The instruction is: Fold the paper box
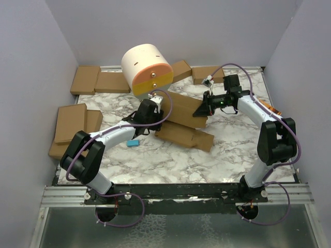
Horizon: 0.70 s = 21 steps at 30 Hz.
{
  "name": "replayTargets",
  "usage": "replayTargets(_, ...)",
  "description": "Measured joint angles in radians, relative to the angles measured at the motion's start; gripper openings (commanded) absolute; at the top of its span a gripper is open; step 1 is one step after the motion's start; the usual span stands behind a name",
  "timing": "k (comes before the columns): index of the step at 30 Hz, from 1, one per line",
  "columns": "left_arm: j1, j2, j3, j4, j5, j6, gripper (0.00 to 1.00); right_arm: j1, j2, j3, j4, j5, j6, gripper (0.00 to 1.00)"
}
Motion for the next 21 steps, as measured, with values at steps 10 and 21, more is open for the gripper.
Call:
replayTargets(10, -0.003, -0.033, -0.035, -0.004, -0.001, -0.026, 0.4, 0.0, 0.0, -0.002, 0.004, 0.0, 0.0, 0.01)
replayTargets(21, -0.022, 0.027, -0.035, 0.008, -0.05, -0.058, 0.33, 0.0, 0.0, -0.005, 0.004, 0.0, 0.0, 0.01)
